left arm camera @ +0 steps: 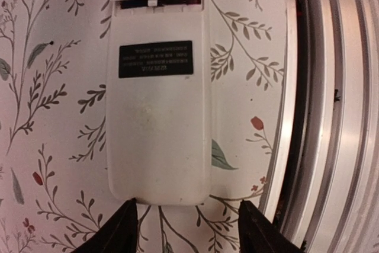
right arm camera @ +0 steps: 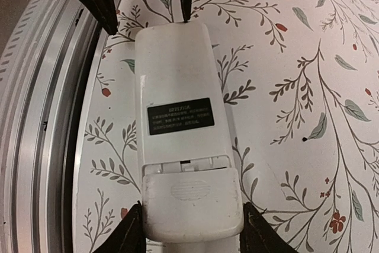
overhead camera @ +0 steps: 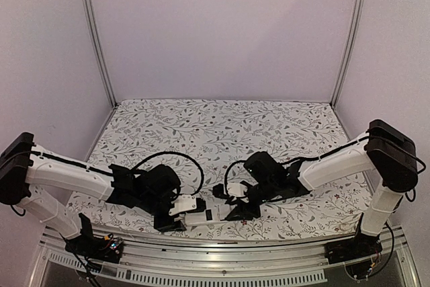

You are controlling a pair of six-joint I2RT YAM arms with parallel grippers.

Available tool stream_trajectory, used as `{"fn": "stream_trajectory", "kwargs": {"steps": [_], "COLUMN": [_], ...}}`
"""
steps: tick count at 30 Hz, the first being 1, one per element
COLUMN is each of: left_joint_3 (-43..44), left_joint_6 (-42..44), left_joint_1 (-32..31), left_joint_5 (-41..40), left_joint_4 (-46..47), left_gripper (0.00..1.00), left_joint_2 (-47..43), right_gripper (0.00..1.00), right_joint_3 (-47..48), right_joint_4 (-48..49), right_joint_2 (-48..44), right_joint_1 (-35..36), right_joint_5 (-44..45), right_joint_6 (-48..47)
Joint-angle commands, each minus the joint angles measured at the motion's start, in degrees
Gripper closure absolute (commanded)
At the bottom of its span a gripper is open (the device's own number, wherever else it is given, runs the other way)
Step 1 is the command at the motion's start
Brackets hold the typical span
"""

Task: Load the batteries into the remote control
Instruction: Place the battery cover on the remote control without the battery cover.

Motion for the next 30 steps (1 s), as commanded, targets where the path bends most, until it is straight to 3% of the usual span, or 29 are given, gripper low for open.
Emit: {"fn": "stream_trajectory", "kwargs": {"steps": [1,30], "left_joint_3": [0.7,0.7], "left_joint_6": [0.5,0.5], "left_joint_1": [0.5,0.5], "left_joint_5": [0.8,0.4], "left_joint_4": [-0.6,-0.8], "left_gripper": [0.43,0.45], "left_joint_2": [-0.8,-1.2], "right_gripper": [0.84,0.85], "right_joint_3": [0.3,3.1], "right_joint_4": [-3.2,-7.0], "right_joint_2": [-2.7,0.4], "right_joint_1": [0.3,0.4], "right_joint_5": [1.3,2.4], "right_joint_6": [-0.9,-2.1]}}
